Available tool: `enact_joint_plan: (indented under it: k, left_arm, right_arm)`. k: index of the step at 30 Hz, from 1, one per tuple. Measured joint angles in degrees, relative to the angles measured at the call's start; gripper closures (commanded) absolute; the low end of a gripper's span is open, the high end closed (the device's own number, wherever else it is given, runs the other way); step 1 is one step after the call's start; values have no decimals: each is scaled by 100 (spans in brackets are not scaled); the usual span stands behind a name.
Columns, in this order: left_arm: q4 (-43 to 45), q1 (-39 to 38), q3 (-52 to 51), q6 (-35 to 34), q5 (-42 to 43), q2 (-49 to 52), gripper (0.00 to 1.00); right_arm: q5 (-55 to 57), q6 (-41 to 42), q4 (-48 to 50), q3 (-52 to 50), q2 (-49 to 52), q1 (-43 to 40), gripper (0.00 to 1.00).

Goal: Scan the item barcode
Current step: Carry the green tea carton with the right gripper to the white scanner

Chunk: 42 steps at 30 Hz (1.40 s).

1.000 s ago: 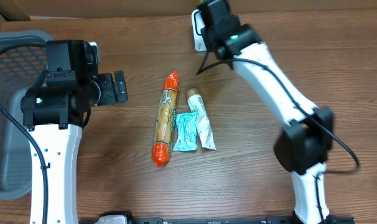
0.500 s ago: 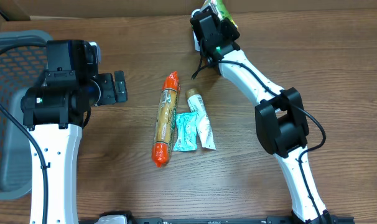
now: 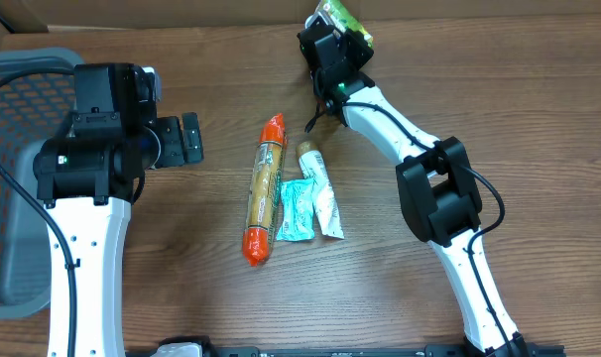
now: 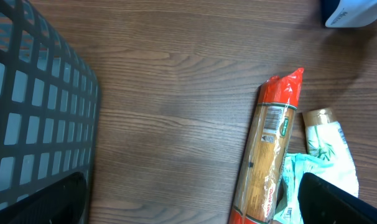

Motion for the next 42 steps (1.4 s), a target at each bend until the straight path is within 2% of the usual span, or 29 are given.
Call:
enact_joint_plan:
  k: [11, 19, 30, 33, 36, 41, 42]
  left_arm:
    - [0, 0, 0, 0, 0, 0, 0]
    - [-2, 0, 0, 0, 0, 0, 0]
    - [0, 0, 0, 0, 0, 0, 0]
    - [-2, 0, 0, 0, 0, 0, 0]
    - [2, 0, 0, 0, 0, 0, 0]
    - [-2, 0, 0, 0, 0, 0, 0]
    - [-2, 0, 0, 0, 0, 0, 0]
  right_arm:
    - [9, -157, 175, 0, 94, 0, 96]
    - [387, -212, 789, 0, 94, 0, 96]
    - [835, -210, 680, 0, 81, 157, 96]
    - [837, -20, 44, -2, -48, 269, 97]
    - [498, 564, -1342, -24, -529, 380, 97]
    - [-549, 1899, -3351, -63, -1735, 369, 97]
    - [-1128, 2483, -3952, -61, -2262, 284, 96]
